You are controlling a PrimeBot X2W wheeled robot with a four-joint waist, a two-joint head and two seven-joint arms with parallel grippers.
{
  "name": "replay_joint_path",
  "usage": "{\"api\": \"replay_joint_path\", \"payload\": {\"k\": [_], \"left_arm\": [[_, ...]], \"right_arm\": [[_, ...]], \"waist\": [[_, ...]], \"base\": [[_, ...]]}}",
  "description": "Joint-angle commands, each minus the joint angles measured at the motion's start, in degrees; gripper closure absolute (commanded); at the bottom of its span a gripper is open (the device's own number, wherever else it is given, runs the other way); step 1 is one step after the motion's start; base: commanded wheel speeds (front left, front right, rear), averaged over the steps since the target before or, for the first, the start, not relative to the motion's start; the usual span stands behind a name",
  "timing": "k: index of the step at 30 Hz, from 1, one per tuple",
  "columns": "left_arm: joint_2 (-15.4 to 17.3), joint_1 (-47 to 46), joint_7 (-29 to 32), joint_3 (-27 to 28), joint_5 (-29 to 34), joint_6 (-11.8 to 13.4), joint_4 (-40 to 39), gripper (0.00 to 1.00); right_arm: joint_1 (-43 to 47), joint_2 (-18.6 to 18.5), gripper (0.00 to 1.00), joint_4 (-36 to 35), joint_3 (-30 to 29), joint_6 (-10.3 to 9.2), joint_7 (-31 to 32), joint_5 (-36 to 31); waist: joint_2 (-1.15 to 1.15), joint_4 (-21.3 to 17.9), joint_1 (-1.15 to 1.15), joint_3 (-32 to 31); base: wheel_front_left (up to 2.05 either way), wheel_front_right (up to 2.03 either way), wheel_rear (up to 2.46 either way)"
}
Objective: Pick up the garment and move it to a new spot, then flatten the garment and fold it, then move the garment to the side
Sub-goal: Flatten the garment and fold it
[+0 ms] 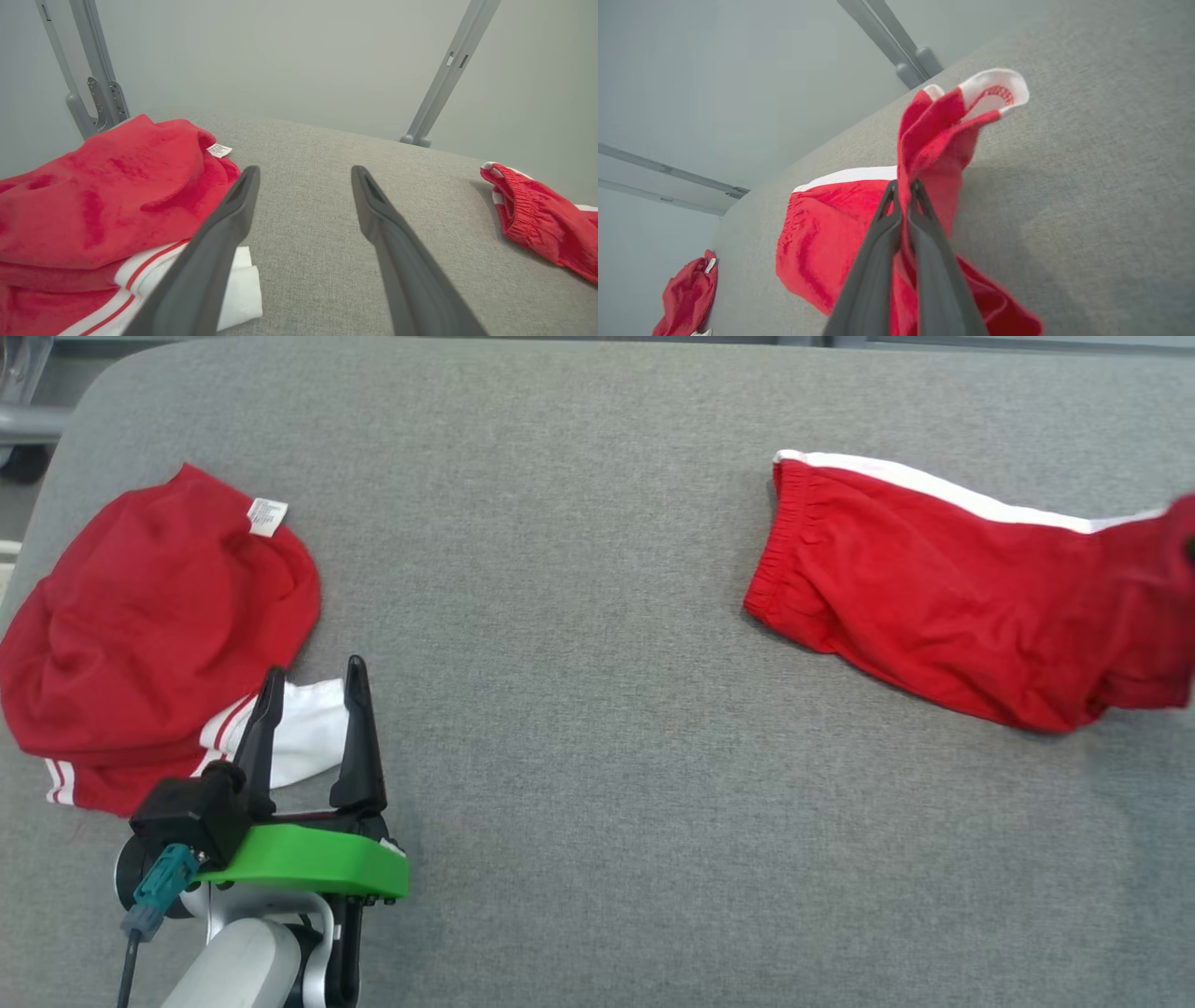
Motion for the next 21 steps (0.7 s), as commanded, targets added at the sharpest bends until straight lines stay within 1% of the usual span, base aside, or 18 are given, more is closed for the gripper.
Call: {"api": "replay_joint_path", "payload": {"k": [1,3,6,8,11,14,16,17,21], "left_arm": [[0.49,0.53,0.02,0.11,0.01,-0.11,-0.26,0.0],[0.63,0.14,0.45,-0.18,0.25,-0.15,-0.4,0.0],[0.78,-0.98,1.04,-1.29,1.1,-0.51,-0.34,0.0],[0.11,-1.14,1.63,-2.36,1.1,-0.87,-0.16,0.0],[-0.37,-1.37,2.33,-3.6,1.46,-1.11,0.28,0.0],[-0.79,-1.64,2.92,-4.95,1.83,-1.37,0.7,0.0],[-1.23,-1.8,3.29,-5.86,1.85,-1.89,0.83,0.0],[-1.45,-2.09,3.54,-6.43,1.87,-2.14,1.01,0.0],[-1.8,-2.27,3.66,-7.07,1.85,-2.39,1.56,0.0]], "right_arm": [[-1.06,0.75,1.0,-0.94,0.56,0.03,0.32,-0.4],[-2.93,4.99,1.0,-2.82,2.59,0.02,0.6,-1.53],[-6.65,10.71,1.0,-1.56,5.3,0.02,-2.27,-5.71],[-9.03,15.11,1.0,1.56,6.32,0.02,-5.32,-7.98],[-12.39,18.97,1.0,8.38,7.58,0.02,-10.81,-11.75],[-15.56,20.76,1.0,16.32,9.71,0.03,-16.43,-13.95],[-17.41,20.98,1.0,21.39,11.98,0.03,-19.79,-14.52],[-19.42,21.09,1.0,26.23,15.72,0.03,-22.57,-11.71],[-23.16,20.95,1.0,34.51,23.85,0.02,-27.67,-7.85]], "waist": [[0.0,-0.97,0.01,-0.79],[0.0,-0.83,0.01,-0.35],[0.0,-0.37,0.01,-0.27],[0.0,0.2,0.01,-0.88],[0.0,0.97,0.01,-1.67],[0.0,1.84,0.01,-2.14],[0.0,2.56,0.01,-2.35],[0.0,3.24,0.01,-2.45],[0.0,3.96,0.01,-2.68]], "base": [[0.0,0.0,0.0],[0.0,0.0,0.0],[0.0,0.0,0.0],[0.0,0.0,0.0],[0.0,0.0,0.0],[0.0,0.0,0.0],[0.0,0.0,0.0],[0.0,0.0,0.0],[0.0,0.0,0.0]]}}
